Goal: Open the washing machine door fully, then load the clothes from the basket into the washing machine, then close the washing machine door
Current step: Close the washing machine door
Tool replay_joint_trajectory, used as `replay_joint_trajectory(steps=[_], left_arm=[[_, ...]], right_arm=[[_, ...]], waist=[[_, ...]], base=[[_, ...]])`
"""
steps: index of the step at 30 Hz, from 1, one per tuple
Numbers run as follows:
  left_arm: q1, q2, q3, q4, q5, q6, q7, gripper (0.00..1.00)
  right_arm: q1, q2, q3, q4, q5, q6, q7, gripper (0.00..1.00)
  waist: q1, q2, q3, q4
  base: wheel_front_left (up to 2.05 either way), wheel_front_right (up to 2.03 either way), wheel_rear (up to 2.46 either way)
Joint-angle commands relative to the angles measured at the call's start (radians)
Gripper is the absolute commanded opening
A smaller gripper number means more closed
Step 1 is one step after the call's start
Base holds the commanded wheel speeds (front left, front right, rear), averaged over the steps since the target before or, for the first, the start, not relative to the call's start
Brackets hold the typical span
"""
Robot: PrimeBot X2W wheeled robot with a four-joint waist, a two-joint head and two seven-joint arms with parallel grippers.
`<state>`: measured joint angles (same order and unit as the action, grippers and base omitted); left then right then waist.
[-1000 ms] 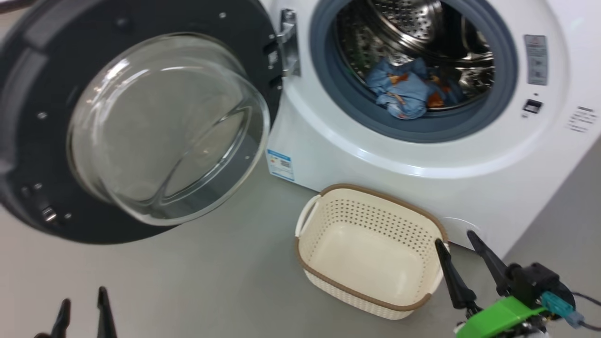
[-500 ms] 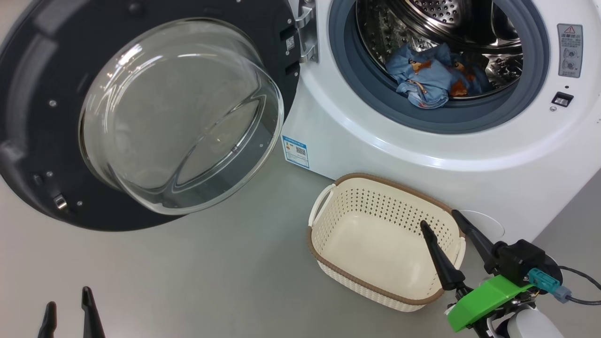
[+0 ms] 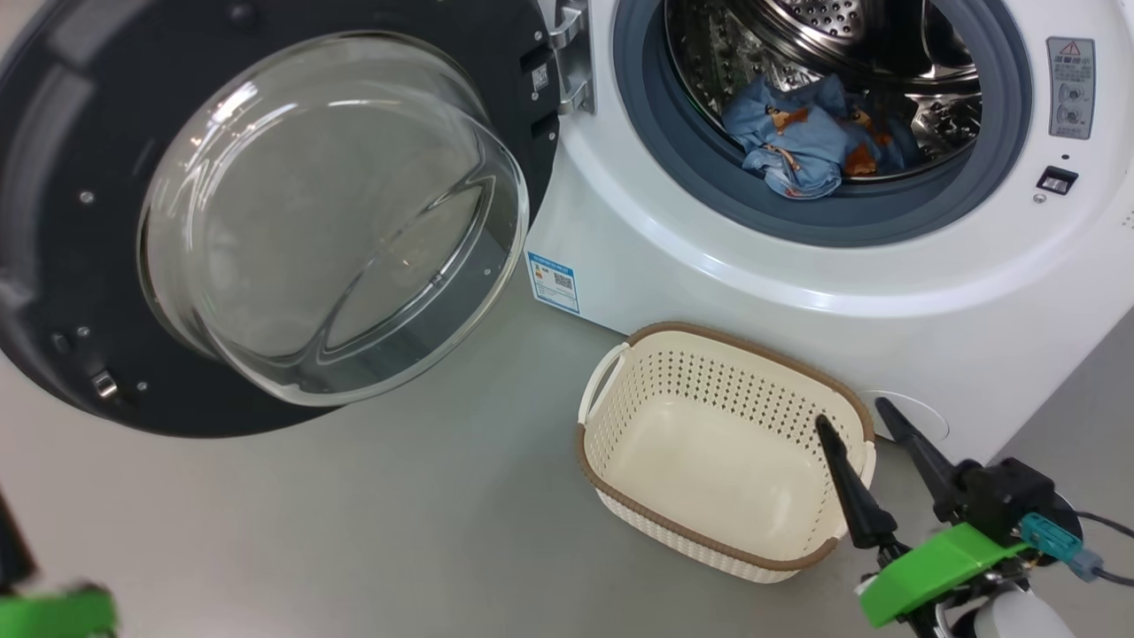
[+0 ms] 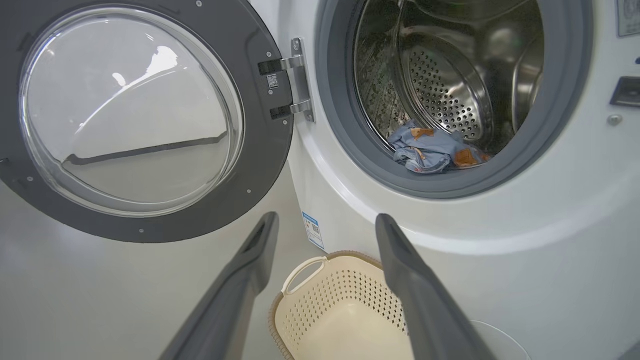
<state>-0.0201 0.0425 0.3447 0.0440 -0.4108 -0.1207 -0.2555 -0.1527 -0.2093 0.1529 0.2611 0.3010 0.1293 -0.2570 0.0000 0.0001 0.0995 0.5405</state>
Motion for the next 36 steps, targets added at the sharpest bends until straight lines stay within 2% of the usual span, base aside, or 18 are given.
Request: replay_joint_trajectory(steps=[1,4,7,10,13,15,16,18,20,27,32,36], left_arm=[[-0.072,0.052,0.049,-0.040,-0.016,-0.007,-0.006,0.00],[-0.160,0.139,0.048,-0.032,-0.104,-0.009,-0.006,0.00],[-0.255,0.258,0.026,0.017,-0.232,-0.010,-0.006,0.00],[-0.343,0.382,0.007,0.117,-0.364,-0.010,-0.006,0.00],[-0.426,0.476,-0.010,0.233,-0.500,-0.010,0.011,0.00],[-0.479,0.525,-0.026,0.307,-0.594,-0.010,0.046,0.00],[-0.527,0.571,-0.047,0.373,-0.675,-0.010,0.089,0.00],[-0.571,0.608,-0.053,0.435,-0.761,-0.010,0.143,0.00],[-0.590,0.623,-0.057,0.465,-0.799,-0.010,0.172,0.00],[-0.664,0.706,-0.117,0.597,-0.985,-0.010,0.432,0.00],[-0.683,0.749,-0.156,0.665,-1.032,-0.010,0.567,0.00],[-0.679,0.763,-0.180,0.672,-1.046,-0.010,0.616,0.00]], right_arm=[[0.012,0.002,0.009,-0.029,-0.010,0.001,-0.005,1.00],[0.032,0.009,-0.015,-0.037,-0.015,0.001,-0.005,1.00],[0.051,0.017,-0.038,-0.048,-0.021,0.001,-0.005,1.00],[0.057,0.024,-0.039,-0.055,-0.027,0.001,-0.005,1.00],[0.051,0.024,-0.034,-0.059,-0.030,0.001,-0.005,1.00],[0.044,0.021,-0.031,-0.059,-0.032,0.001,-0.005,1.00],[0.034,0.017,-0.027,-0.061,-0.033,0.001,-0.005,1.00],[0.023,0.014,-0.025,-0.062,-0.036,0.001,-0.005,1.00],[0.018,0.013,-0.025,-0.063,-0.038,0.001,-0.005,1.00],[0.002,0.006,-0.024,-0.067,-0.042,0.001,-0.005,1.00],[0.002,0.005,-0.022,-0.069,-0.044,0.001,-0.005,1.00],[0.001,0.003,-0.018,-0.071,-0.045,0.001,-0.005,1.00]], waist=[[0.0000,-0.0001,0.006,-0.002],[0.0000,-0.0001,0.013,-0.005],[0.0000,-0.0001,0.024,-0.008],[0.0000,-0.0001,0.041,-0.029],[0.0000,-0.0001,0.060,-0.051],[0.0000,-0.0001,0.072,-0.063],[0.0000,-0.0001,0.085,-0.075],[0.0000,-0.0001,0.098,-0.086],[0.0000,-0.0001,0.103,-0.091],[0.0000,-0.0001,0.126,-0.108],[0.0000,-0.0001,0.136,-0.117],[0.0000,-0.0001,0.143,-0.126]], base=[[0.00,0.00,0.00],[0.00,0.00,0.00],[0.00,0.00,0.00],[0.00,0.00,0.00],[0.00,0.00,0.00],[0.00,0.00,0.00],[0.00,0.00,0.00],[0.00,0.00,0.00],[0.00,0.00,0.00],[0.00,0.00,0.00],[0.00,0.00,0.00],[0.00,0.00,0.00]])
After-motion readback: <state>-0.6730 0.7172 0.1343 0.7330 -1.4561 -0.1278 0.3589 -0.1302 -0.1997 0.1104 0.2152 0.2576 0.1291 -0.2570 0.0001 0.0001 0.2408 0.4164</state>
